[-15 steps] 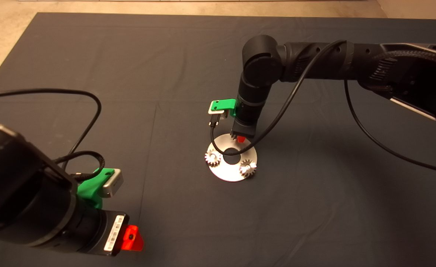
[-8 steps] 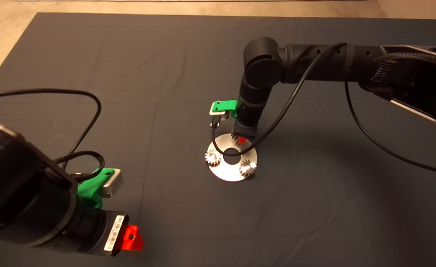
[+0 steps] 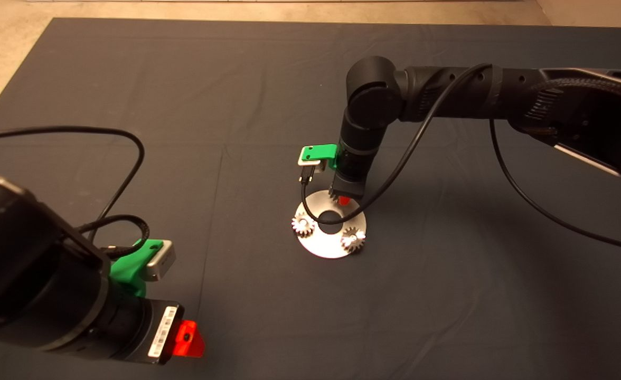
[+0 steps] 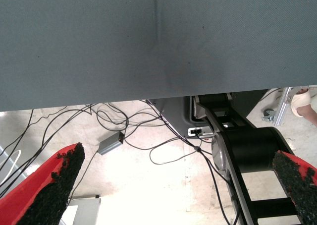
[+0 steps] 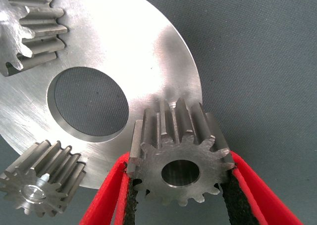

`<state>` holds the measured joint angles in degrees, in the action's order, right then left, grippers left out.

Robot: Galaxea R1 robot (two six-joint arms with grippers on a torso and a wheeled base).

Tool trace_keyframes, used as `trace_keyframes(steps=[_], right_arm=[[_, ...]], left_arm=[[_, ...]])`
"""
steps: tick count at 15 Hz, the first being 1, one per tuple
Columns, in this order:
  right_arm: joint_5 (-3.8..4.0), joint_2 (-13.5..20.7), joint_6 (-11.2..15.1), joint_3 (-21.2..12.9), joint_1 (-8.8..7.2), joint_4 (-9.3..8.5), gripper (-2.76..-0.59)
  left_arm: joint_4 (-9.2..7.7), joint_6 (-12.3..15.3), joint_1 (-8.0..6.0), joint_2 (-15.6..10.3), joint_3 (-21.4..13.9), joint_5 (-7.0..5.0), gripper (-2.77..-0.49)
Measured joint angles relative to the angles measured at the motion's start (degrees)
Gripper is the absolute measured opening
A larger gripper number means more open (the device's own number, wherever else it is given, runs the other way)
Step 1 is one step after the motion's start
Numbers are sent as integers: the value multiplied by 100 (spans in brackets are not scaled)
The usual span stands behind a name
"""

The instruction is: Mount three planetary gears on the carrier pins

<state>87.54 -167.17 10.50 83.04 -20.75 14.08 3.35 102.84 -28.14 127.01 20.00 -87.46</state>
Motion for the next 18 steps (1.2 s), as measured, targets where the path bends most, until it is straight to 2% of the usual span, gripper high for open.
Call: trace_keyframes(steps=[3, 8, 17, 18], right_arm=[[30, 2, 0, -96, 0, 106, -231], [55, 2, 0, -145, 28, 185, -231], [52, 12, -2, -149, 64, 243, -227], [31, 29, -5, -149, 79, 245, -221]], left_arm=[[0, 0, 0, -2, 0, 0, -50], [0, 0, 0, -2, 0, 2, -50], [0, 0, 0, -2, 0, 2, -50], [0, 0, 0, -2, 0, 0, -50]])
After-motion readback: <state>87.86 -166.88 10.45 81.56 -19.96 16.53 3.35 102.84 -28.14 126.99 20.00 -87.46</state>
